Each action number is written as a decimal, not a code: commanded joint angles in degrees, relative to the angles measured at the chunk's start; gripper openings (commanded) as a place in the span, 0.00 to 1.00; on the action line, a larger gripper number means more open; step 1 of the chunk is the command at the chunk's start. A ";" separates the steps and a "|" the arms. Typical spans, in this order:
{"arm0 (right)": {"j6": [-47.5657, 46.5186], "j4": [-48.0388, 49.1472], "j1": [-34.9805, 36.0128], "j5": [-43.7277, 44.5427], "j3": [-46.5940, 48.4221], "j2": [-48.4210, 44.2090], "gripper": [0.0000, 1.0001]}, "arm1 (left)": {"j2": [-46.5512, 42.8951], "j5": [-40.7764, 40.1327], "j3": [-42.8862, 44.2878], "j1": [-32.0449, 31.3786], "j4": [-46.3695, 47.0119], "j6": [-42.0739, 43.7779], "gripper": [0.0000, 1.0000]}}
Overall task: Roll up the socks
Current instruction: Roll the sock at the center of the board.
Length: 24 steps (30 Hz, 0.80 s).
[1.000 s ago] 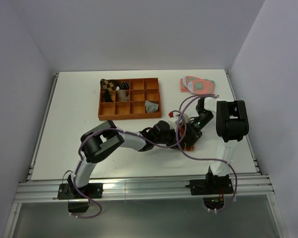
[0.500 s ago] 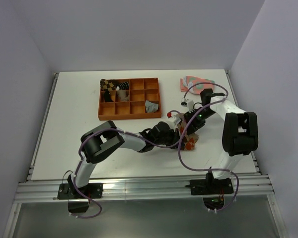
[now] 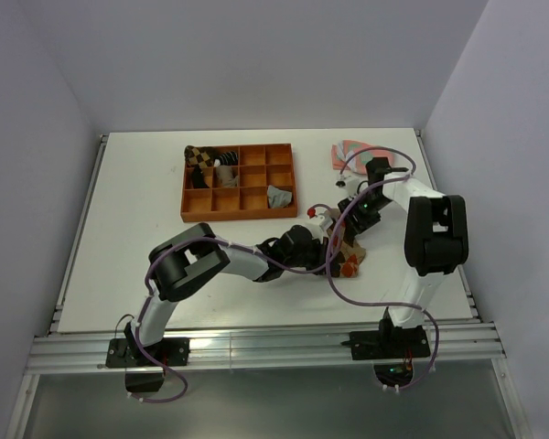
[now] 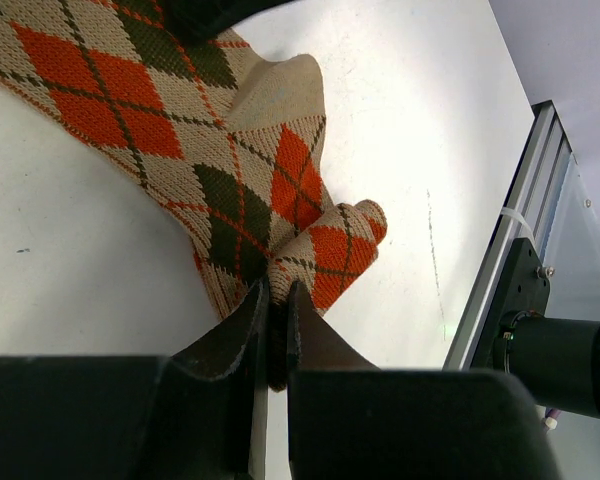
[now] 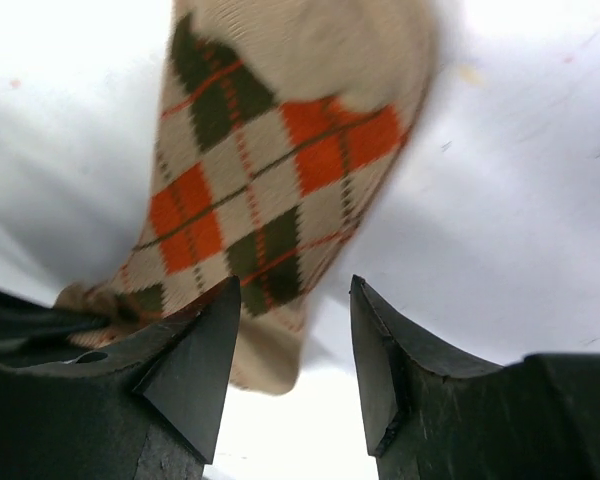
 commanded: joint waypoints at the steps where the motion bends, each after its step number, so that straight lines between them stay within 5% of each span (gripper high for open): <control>1: 0.27 1.04 -0.18 3.13 0.61 0.46 0.56 | -1.11 -0.54 0.25 -0.95 -3.85 0.51 0.00; 7: 0.70 4.90 3.41 6.65 -4.32 -1.83 0.56 | -2.17 -0.72 0.34 -1.04 -4.30 1.04 0.00; 17: 3.69 8.16 10.45 12.55 -4.77 0.72 0.30 | -4.36 -1.07 -0.62 -1.12 -3.95 2.01 0.00; 24: 3.26 3.86 11.33 11.41 -0.28 3.79 0.24 | -3.58 0.77 3.32 -1.39 -6.05 3.33 0.00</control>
